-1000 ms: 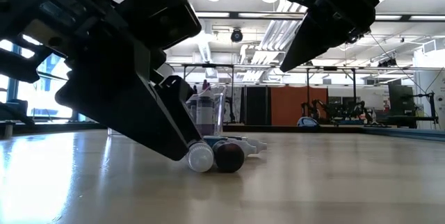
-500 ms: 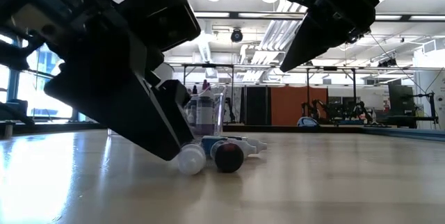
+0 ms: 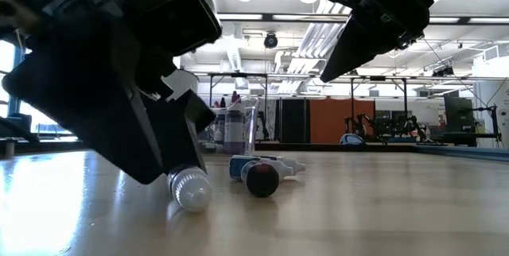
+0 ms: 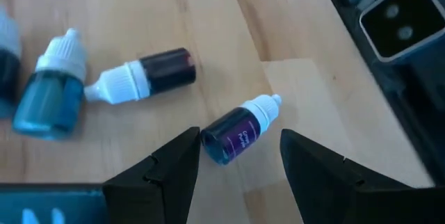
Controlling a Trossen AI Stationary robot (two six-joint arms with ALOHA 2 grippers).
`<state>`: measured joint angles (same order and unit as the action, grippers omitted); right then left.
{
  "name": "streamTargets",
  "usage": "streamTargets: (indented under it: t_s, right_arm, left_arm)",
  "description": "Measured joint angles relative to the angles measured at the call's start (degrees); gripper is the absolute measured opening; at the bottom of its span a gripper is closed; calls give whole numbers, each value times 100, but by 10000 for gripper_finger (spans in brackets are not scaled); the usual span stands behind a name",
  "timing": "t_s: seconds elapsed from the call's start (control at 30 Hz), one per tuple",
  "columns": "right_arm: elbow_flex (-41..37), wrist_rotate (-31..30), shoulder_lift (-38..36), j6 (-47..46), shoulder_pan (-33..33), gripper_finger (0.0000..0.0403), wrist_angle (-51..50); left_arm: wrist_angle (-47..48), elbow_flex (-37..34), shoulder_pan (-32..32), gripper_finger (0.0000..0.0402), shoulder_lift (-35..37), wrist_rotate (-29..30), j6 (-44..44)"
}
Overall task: Pick & Place food coloring
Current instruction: Put the small purple food coloring bottle into the transparent bin
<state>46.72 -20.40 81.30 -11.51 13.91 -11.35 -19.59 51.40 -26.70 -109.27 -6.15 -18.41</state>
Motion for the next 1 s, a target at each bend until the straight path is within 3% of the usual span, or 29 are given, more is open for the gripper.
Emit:
streamTargets:
  t_s: [0.23,0.83,1.0]
  right_arm:
    - [2,0,0,0,0,117,2]
    - [2,0,0,0,2,117,-1]
    - [2,0,0,0,2,117,-1]
  left_arm:
    - [70,90,4,200,-15,112,646]
    - [-34,104,-33,200,-15,97,693]
    - [-46,105,-33,200,-15,374,1303]
